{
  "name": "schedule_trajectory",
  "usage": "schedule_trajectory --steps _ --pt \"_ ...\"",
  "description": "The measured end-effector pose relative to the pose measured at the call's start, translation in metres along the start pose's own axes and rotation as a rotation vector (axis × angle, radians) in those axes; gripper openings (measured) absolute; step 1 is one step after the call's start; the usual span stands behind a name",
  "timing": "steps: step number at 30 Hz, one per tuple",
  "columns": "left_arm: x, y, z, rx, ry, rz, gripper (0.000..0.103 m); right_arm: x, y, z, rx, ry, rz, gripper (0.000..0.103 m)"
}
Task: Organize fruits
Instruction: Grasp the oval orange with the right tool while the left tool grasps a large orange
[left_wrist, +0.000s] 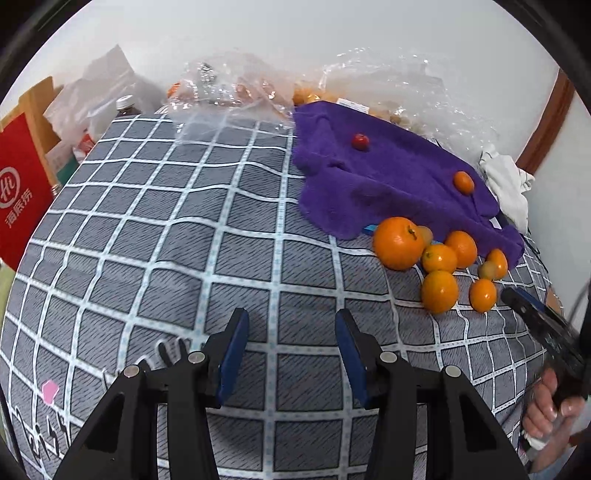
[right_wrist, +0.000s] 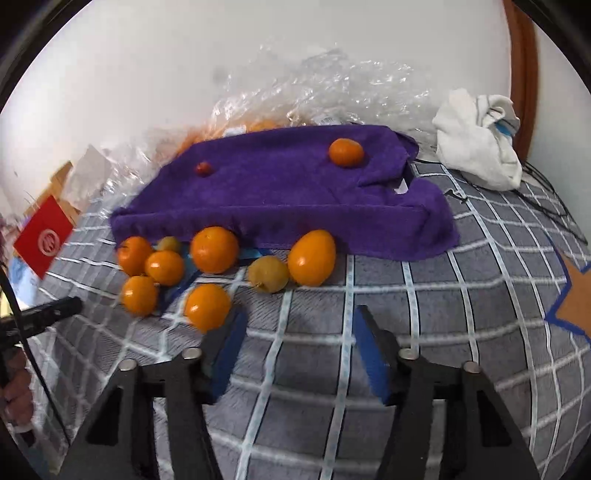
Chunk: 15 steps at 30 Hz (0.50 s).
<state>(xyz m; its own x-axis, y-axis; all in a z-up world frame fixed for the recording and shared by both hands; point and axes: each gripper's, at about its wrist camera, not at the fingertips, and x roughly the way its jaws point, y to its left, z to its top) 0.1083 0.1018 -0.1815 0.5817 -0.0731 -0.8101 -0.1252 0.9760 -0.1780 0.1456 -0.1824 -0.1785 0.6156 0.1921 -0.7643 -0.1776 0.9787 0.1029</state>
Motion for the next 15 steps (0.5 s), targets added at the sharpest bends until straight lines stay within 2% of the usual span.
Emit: schedule_trajectory --steps 1,3,8,15 --pt "0.001 -0.002 0.0 0.006 0.002 -0.001 0.046 0.004 -0.002 0.003 0.005 0.004 0.0 0.042" --pt "0.003 -0.005 0.001 0.014 0.005 -0.007 0.046 0.01 -0.011 0.009 0.034 0.014 0.019 0.039" --pt "0.008 -0.009 0.007 0.0 0.004 -0.029 0.046 0.019 -0.023 0.02 0.117 0.026 0.121 0.039" --pt "0.014 -0.016 0.014 -0.015 0.003 -0.066 0.046 0.033 -0.02 0.03 0.136 0.037 0.133 0.04"
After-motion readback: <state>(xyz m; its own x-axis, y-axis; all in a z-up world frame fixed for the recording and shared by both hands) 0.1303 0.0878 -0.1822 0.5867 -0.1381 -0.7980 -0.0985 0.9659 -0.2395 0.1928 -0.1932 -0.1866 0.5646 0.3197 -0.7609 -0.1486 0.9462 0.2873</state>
